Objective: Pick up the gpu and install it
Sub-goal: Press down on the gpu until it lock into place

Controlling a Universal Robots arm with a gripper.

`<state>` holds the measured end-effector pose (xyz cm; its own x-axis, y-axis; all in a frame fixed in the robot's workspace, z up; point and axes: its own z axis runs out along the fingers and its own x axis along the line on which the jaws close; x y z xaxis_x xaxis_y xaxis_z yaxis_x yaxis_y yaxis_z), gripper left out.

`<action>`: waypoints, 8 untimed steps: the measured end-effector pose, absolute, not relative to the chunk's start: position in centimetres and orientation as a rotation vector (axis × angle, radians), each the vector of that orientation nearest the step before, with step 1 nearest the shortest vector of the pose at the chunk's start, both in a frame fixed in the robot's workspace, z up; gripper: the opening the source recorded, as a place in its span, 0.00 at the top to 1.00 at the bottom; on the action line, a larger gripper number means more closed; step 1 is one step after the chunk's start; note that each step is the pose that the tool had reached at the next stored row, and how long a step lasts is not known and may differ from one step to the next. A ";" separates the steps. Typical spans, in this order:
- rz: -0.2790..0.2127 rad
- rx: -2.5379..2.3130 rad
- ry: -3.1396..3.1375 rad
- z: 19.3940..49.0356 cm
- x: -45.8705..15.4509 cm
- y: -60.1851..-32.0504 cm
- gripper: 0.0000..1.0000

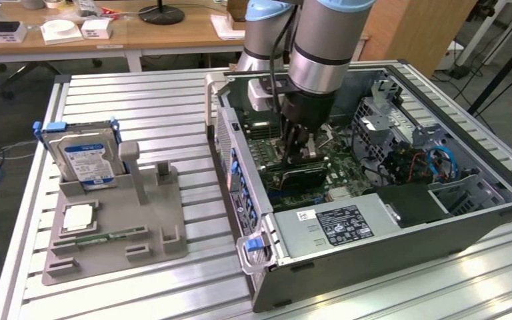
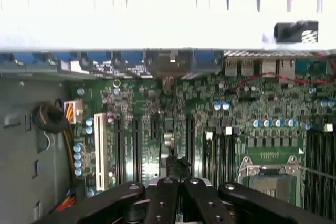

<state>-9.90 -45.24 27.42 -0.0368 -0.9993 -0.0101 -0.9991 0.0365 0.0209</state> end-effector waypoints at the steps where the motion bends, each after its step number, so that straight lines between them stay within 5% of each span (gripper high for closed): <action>1: -0.042 2.172 -2.253 27.5 -10.0 -45.2 0.89; 8: -0.095 2.146 -2.229 27.8 -10.5 -45.2 0.89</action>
